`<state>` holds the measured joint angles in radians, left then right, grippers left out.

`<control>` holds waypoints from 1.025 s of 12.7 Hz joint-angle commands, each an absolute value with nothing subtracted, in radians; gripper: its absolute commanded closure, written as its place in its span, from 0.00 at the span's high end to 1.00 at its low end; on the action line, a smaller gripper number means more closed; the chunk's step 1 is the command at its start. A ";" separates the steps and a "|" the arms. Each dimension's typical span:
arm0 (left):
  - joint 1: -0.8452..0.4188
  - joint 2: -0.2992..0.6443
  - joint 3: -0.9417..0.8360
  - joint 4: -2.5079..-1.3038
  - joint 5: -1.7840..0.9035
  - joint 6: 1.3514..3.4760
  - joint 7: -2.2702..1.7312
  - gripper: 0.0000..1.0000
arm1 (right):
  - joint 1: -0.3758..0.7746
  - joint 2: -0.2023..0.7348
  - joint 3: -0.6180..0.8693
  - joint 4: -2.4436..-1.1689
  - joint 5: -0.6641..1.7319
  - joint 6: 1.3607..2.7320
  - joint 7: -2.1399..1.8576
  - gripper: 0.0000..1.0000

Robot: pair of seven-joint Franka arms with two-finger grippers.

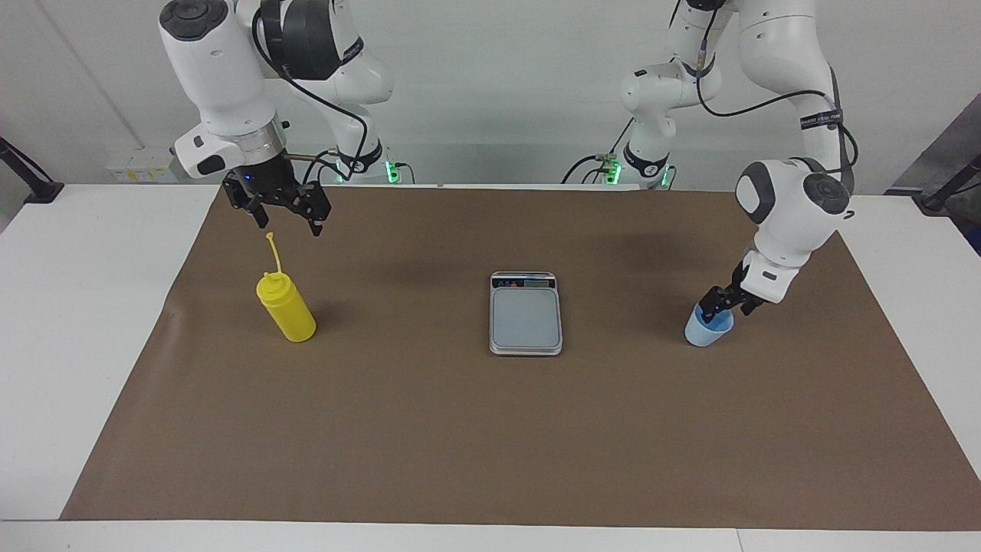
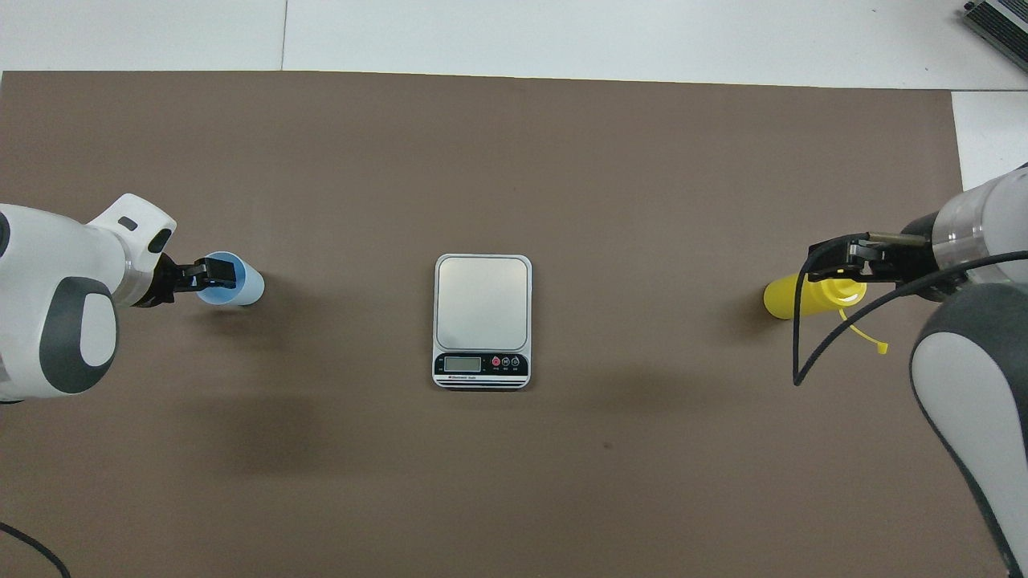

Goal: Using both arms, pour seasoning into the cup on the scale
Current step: 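Reach the left gripper to the blue cup and grasp it, then carry the blue cup with the left gripper onto the scale and release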

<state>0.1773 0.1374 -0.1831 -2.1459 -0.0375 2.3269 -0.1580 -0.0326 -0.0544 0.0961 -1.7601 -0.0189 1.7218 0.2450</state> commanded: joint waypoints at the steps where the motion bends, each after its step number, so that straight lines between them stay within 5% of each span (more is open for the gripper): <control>1: 0.169 0.132 -0.183 -2.171 -0.049 2.378 -0.193 0.29 | -0.046 -0.061 0.100 -1.769 0.002 1.726 0.227 1.00; 2: 0.163 0.132 -0.183 -2.171 -0.049 2.381 -0.181 0.00 | -0.046 -0.061 0.100 -1.766 0.002 1.726 0.229 1.00; 6: 0.163 0.153 -0.181 -2.102 -0.048 2.320 -0.173 0.00 | -0.046 -0.061 0.100 -1.766 0.002 1.726 0.227 1.00; 13: 0.077 0.167 -0.189 -1.810 -0.060 2.056 -0.204 0.00 | -0.046 -0.061 0.100 -1.766 0.002 1.727 0.227 1.00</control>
